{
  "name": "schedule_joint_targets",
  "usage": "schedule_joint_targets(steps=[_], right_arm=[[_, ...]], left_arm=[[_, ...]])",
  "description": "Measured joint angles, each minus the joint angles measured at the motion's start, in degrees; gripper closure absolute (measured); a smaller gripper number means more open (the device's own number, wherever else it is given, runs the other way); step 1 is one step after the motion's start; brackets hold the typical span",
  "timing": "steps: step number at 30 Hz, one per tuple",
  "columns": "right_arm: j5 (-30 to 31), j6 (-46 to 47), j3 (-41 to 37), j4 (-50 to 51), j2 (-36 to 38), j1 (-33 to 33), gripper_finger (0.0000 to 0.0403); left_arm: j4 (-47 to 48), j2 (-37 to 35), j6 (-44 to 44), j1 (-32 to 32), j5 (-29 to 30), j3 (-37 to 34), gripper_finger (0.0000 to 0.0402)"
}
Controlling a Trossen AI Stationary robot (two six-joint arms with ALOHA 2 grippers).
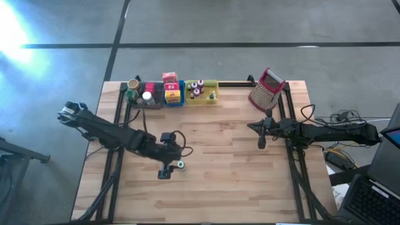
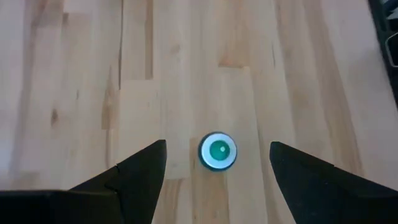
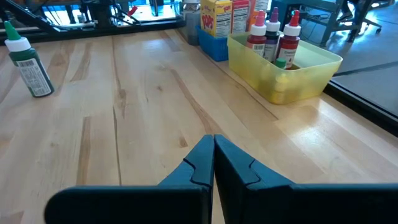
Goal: Pick & Place Kitchen Items
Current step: Put the large green food coloring bottle into the yellow bin
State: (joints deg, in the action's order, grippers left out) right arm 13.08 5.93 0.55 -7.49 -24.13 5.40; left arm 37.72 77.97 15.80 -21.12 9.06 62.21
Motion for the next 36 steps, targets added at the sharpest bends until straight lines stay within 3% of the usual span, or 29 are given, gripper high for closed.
schedule_joint_targets(steps=[16, 24, 36], right_arm=[[0.0, 0.0, 0.0, 0.0, 0.0, 0.0, 0.0394], [0.0, 0.0, 0.0, 0.0, 0.0, 0.0, 0.0394], [0.0, 0.0, 0.0, 0.0, 0.0, 0.0, 0.0394]], left_arm=[[-3.0, 10.9, 0.9, 0.0, -2.5, -0.4, 0.0110], [-2.4, 10.9, 0.4, 0.0, -3.0, 0.4, 0.0111], [-1.7, 10.2, 0.5, 0.1, -2.8, 0.4, 0.0176]])
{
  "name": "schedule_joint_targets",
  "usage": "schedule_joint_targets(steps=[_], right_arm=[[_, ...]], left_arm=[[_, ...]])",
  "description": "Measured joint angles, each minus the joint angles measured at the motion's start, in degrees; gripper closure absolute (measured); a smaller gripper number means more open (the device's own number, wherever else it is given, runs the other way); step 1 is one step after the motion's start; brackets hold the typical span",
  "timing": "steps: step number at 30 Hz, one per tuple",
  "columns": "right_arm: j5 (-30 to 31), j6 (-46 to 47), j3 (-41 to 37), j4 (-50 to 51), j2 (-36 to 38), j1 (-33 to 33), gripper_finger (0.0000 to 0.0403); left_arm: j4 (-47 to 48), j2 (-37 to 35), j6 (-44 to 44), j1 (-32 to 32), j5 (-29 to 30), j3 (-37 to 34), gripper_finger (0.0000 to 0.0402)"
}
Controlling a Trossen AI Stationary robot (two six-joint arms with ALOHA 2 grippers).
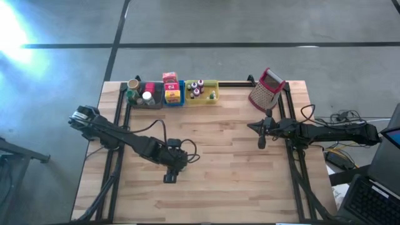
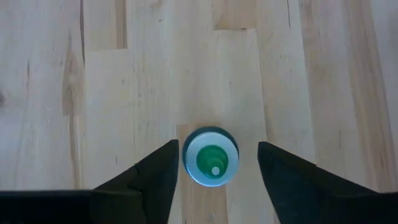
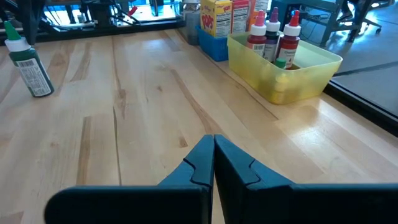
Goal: Pick & Place Kitchen Items
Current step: Put the large green food coloring bottle into the yellow bin
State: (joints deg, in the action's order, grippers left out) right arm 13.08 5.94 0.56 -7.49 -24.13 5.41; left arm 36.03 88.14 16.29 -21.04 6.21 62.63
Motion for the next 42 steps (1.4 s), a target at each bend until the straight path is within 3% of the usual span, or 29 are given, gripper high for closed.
schedule_joint_targets(steps=[21, 31, 34, 39, 42], right_arm=[[0.0, 0.0, 0.0, 0.0, 0.0, 0.0, 0.0394], [0.0, 0.0, 0.0, 0.0, 0.0, 0.0, 0.0394], [0.0, 0.0, 0.0, 0.0, 0.0, 0.0, 0.0394], [0.0, 0.0, 0.0, 0.0, 0.0, 0.0, 0.0394], [0.0, 0.0, 0.0, 0.0, 0.0, 0.0, 0.0394]], left_arm=[[-0.4, 1.4, -1.7, 0.4, 0.8, -0.1, 0.0274], [0.3, 0.6, -5.4, 1.0, 1.7, 0.5, 0.0273], [0.1, -0.4, -8.1, 2.2, 5.9, 2.4, 0.0275], [-1.5, -1.2, -14.5, 5.7, 23.7, 6.5, 0.0275], [-4.9, -1.2, -17.4, 9.9, 24.6, 8.8, 0.0276]])
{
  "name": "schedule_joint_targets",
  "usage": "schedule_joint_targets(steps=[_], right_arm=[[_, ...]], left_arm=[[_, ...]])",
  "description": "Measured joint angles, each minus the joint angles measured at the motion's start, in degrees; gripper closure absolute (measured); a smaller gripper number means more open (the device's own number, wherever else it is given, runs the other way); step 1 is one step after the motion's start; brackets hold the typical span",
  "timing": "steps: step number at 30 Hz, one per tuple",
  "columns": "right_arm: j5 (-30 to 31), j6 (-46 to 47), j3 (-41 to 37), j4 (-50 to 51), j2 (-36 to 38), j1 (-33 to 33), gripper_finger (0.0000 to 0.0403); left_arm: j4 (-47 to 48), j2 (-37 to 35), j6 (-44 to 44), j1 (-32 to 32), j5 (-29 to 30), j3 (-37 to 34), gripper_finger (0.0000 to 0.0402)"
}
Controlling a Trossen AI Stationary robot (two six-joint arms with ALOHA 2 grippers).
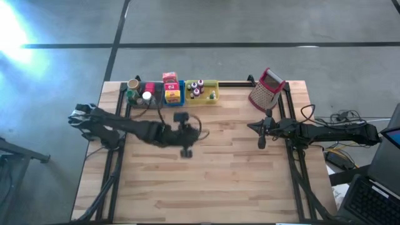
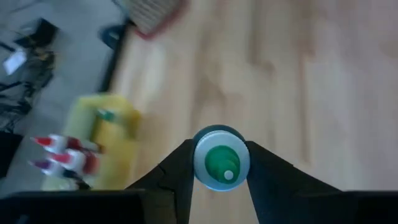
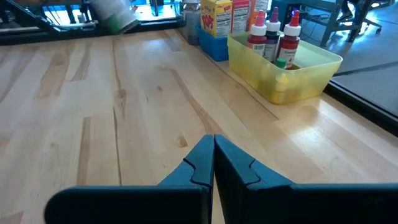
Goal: Pick & Place Kitchen Items
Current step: Put the large green food coloring bottle into the yellow bin
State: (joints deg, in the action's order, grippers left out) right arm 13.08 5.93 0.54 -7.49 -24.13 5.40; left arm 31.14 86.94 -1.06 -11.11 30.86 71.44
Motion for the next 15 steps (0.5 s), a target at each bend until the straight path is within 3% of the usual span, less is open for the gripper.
schedule_joint_targets(steps=[7, 12, 15], right_arm=[[0.0, 0.0, 0.0, 0.0, 0.0, 0.0, 0.0394], [0.0, 0.0, 0.0, 0.0, 0.0, 0.0, 0.0394], [0.0, 0.0, 0.0, 0.0, 0.0, 0.0, 0.0394]], left_arm=[[-9.0, 0.0, -0.9, 14.3, -0.7, 2.9, 0.0276], [-10.2, 0.0, 6.7, 26.6, -11.9, 5.5, 0.0276], [-9.7, 0.9, 8.2, 32.1, -14.8, 7.1, 0.0275]])
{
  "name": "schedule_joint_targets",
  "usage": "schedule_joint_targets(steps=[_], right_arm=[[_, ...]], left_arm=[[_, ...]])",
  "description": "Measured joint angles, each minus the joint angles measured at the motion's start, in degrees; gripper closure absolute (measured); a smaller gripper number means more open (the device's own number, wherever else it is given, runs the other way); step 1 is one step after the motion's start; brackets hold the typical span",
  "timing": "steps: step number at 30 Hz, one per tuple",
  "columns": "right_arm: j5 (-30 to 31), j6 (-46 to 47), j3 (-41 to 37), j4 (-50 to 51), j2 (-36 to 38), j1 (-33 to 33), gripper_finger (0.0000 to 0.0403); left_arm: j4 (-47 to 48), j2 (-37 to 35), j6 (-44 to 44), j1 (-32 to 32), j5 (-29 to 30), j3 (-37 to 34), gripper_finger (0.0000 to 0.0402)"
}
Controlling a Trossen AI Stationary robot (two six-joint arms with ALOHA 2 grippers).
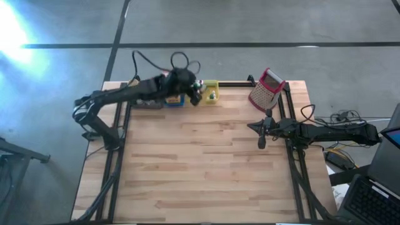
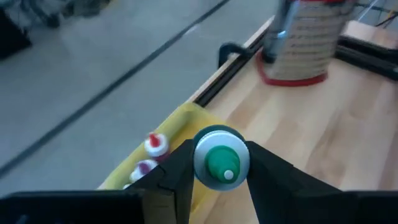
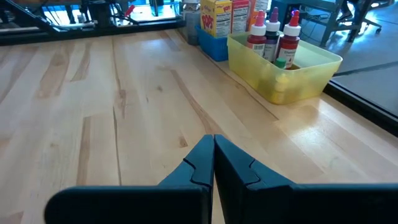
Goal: Pick & Place Kitchen Items
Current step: Put the large green food coloring bottle into the yellow bin
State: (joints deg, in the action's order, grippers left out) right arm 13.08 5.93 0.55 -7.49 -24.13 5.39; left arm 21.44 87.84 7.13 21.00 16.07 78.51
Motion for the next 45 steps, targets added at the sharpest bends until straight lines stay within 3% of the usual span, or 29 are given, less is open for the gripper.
schedule_joint_targets(steps=[4, 8, 12, 17, 22, 45], right_arm=[[0.0, 0.0, 0.0, 0.0, 0.0, 0.0, 0.0394], [0.0, 0.0, 0.0, 0.0, 0.0, 0.0, 0.0394], [0.0, 0.0, 0.0, 0.0, 0.0, 0.0, 0.0394], [0.0, 0.0, 0.0, 0.0, 0.0, 0.0, 0.0394], [0.0, 0.0, 0.0, 0.0, 0.0, 0.0, 0.0394], [0.0, 0.0, 0.0, 0.0, 0.0, 0.0, 0.0394]], left_arm=[[0.3, 3.4, 0.6, 4.7, -6.4, 1.6, 0.0275], [0.1, 8.8, -1.3, 5.2, -8.3, 4.2, 0.0275], [3.8, 14.3, -2.6, 5.1, -7.6, 9.8, 0.0275], [10.7, 19.4, -2.4, 5.2, -1.7, 17.1, 0.0275], [13.3, 22.2, 0.1, 5.2, -1.6, 20.8, 0.0275], [12.7, 23.9, 3.6, 6.4, -2.3, 15.9, 0.0275]])
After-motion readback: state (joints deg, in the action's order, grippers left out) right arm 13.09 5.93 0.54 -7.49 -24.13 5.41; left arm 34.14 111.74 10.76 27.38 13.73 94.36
